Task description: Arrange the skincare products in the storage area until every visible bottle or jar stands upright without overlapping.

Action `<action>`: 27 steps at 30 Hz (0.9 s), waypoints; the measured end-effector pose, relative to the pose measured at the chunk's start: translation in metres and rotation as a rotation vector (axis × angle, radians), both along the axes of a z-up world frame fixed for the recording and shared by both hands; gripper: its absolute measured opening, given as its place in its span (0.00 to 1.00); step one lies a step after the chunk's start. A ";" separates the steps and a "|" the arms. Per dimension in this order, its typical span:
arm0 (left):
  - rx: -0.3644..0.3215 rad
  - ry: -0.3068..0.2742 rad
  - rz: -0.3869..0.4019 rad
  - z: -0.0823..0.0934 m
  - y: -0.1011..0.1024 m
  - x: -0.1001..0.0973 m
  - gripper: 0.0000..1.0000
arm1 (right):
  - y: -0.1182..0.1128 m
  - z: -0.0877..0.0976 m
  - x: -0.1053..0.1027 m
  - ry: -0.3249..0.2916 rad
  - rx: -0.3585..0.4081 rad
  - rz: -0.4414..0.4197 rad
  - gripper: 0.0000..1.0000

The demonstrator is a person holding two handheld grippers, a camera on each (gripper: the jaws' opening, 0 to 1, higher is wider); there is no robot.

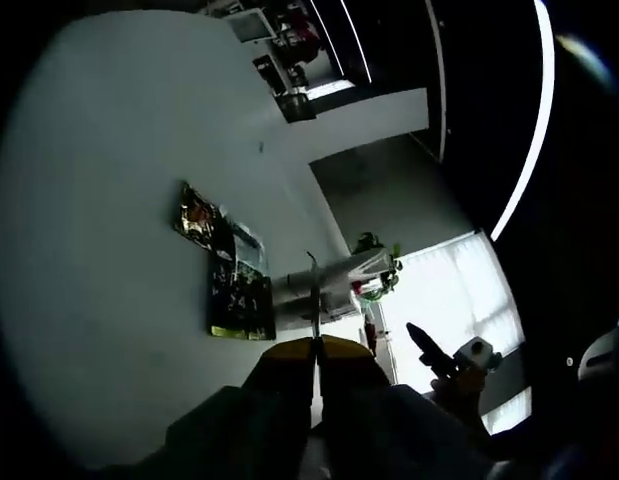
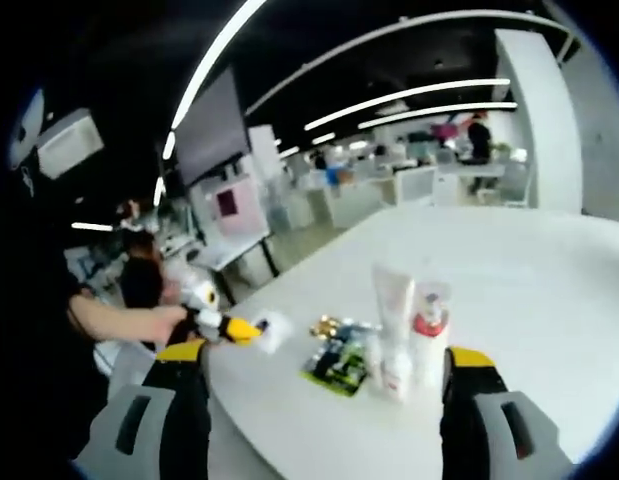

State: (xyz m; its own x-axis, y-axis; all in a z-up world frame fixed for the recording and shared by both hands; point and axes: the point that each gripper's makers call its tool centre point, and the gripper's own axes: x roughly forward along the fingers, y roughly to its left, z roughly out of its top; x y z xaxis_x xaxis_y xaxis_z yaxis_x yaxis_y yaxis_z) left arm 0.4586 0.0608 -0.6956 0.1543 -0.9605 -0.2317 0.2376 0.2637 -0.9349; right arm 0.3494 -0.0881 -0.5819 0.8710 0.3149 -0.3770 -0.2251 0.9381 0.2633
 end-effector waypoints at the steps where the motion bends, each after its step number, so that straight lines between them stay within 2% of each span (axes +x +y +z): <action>1: 0.026 0.016 -0.001 -0.011 0.001 0.002 0.00 | 0.000 0.000 0.000 0.000 0.004 -0.002 0.99; 4: 0.078 0.028 -0.012 -0.031 0.002 0.006 0.00 | 0.000 -0.002 0.002 0.004 0.007 -0.009 0.99; 8: 0.056 0.064 0.019 -0.041 0.000 0.016 0.00 | -0.001 -0.005 0.005 0.012 0.013 -0.013 0.98; 11: 0.093 0.065 0.033 -0.053 0.000 0.024 0.00 | -0.002 -0.007 0.007 0.018 0.014 -0.014 0.98; 20: 0.122 0.096 0.039 -0.072 -0.006 0.037 0.00 | -0.004 -0.013 0.013 0.034 0.018 -0.016 0.98; 27: 0.137 0.112 0.044 -0.077 -0.006 0.040 0.00 | -0.006 -0.016 0.014 0.045 0.013 -0.013 0.98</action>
